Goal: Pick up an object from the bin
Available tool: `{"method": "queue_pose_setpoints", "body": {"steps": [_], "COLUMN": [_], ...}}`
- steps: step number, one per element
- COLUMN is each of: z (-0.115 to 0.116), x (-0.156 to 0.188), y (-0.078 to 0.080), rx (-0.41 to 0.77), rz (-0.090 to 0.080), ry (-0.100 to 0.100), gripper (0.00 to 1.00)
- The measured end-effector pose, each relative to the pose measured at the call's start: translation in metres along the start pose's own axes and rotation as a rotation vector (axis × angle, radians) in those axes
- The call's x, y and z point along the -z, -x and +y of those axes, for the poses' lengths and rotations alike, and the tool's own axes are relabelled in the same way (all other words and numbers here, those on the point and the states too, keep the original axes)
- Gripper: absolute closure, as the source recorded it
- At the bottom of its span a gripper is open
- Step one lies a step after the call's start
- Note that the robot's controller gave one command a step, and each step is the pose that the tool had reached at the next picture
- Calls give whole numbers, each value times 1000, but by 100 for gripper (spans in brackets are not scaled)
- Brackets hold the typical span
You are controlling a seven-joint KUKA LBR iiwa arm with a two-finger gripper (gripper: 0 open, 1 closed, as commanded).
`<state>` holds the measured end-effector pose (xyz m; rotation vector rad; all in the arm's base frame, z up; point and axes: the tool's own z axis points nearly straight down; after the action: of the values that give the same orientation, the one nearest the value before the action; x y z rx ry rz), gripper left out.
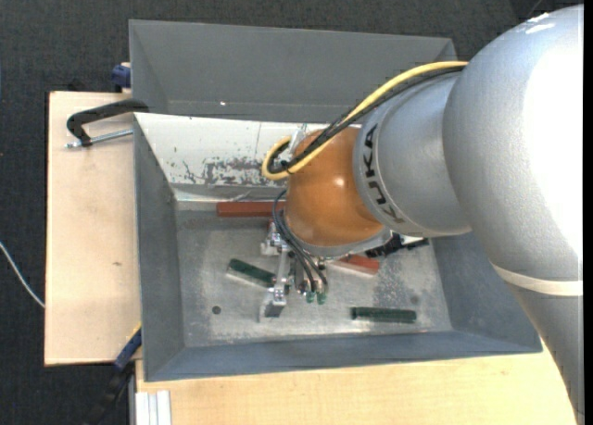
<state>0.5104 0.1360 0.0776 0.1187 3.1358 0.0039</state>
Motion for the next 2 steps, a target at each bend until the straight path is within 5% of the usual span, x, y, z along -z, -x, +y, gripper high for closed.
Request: {"method": "queue_pose_setpoints", "body": {"steps": [1,2], "z": [1,1], "x": [-1,1], "y": [0,1], "rx": [0,0], "rz": [1,0], "ry": [0,0], "gripper": [0,100]}}
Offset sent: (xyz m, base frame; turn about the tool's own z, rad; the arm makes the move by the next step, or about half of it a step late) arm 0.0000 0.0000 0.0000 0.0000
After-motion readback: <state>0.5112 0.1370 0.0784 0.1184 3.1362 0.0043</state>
